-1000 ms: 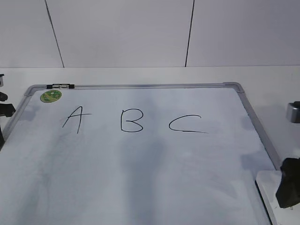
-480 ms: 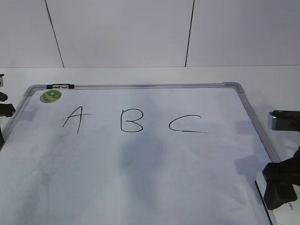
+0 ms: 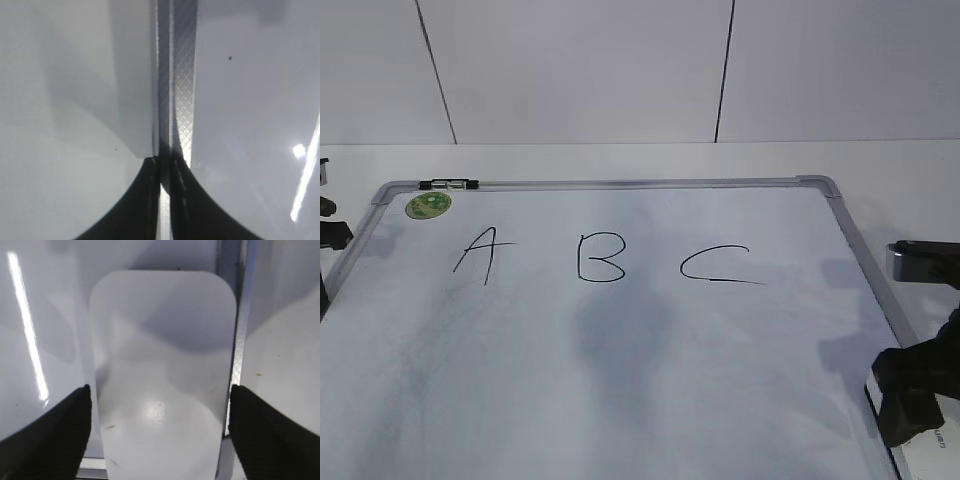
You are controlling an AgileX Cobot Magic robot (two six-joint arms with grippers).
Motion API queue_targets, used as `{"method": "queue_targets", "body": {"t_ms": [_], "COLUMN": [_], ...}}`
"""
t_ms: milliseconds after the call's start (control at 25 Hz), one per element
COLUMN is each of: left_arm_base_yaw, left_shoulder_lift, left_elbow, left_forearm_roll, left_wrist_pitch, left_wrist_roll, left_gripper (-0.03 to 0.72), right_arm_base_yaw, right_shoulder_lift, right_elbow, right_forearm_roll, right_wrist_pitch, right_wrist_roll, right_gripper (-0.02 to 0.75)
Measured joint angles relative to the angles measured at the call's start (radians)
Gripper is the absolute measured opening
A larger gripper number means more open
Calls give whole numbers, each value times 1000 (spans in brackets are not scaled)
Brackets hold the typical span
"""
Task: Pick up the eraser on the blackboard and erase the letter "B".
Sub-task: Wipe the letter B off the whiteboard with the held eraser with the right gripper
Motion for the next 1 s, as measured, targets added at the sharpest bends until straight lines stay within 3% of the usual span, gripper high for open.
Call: {"method": "queue_targets", "body": {"t_ms": [1000], "left_arm_base_yaw": [0], "left_shoulder_lift": [0], "left_elbow": [0], "left_forearm_roll": [-2], "left_wrist_pitch": [1], "left_wrist_roll": [0], "left_gripper": [13], "right_arm_base_yaw": [0], "right_shoulder_lift": [0], "right_elbow": [32], "right_forearm_roll": [0], "right_wrist_pitch": [-47], "right_wrist_roll": [8], "right_gripper": [598]}}
